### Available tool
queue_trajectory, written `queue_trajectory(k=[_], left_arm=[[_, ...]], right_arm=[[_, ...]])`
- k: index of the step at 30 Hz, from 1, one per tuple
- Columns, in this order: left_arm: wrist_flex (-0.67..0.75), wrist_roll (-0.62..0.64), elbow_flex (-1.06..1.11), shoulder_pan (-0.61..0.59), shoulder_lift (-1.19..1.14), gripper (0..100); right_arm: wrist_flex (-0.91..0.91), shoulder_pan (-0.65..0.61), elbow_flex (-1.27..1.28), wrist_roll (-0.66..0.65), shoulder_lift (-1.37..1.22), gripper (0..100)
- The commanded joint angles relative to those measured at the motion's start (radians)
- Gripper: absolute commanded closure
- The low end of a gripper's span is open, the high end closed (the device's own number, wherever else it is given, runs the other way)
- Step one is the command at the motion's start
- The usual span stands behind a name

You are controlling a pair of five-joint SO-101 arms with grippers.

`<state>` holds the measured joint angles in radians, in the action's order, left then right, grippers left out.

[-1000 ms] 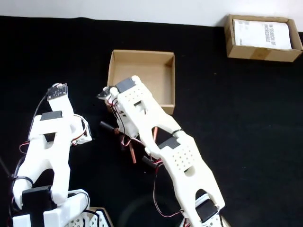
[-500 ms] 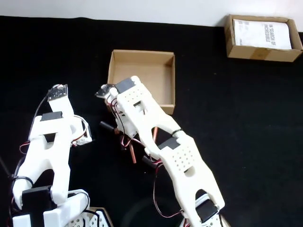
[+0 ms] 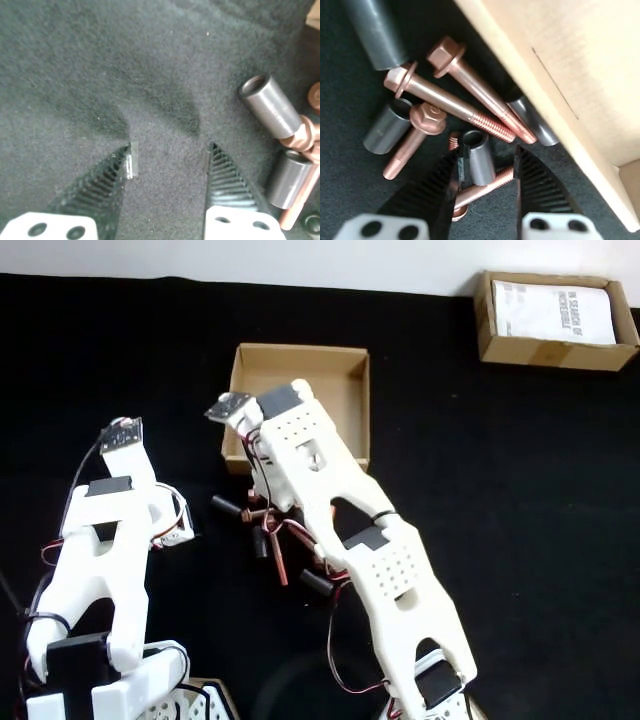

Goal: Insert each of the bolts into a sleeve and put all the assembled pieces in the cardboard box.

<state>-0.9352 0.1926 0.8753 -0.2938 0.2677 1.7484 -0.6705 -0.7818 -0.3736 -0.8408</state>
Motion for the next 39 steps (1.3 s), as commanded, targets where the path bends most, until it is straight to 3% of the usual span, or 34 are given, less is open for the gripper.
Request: queue_trajectory(k=[1,10,16,24,29,34,39], left_arm=[[0.014,-0.006,-0.002,0.013,0.007,78],[0.015,-0.006,-0.002,0.013,0.007,78],[0.015,-0.006,-0.002,0.013,0.007,78],[0.015,-0.006,-0.002,0.013,0.007,78],[0.015,-0.006,-0.002,0.015,0.007,78],[0.015,-0.006,-0.001,0.039,0.007,78],[0.015,-0.006,-0.001,0.039,0.007,78]], right_arm=[[0.012,0.018,0.048,-0.008,0.070,85.8],[0.004,0.018,0.157,-0.008,0.070,85.8],[-0.111,0.021,0.236,-0.012,0.068,94.0],[-0.186,0.021,0.263,-0.014,0.068,94.9],[-0.136,0.035,0.240,-0.014,0.084,99.1],[0.021,0.077,-0.051,-0.006,0.096,99.1],[0.018,0.150,-0.038,0.023,0.337,99.1]])
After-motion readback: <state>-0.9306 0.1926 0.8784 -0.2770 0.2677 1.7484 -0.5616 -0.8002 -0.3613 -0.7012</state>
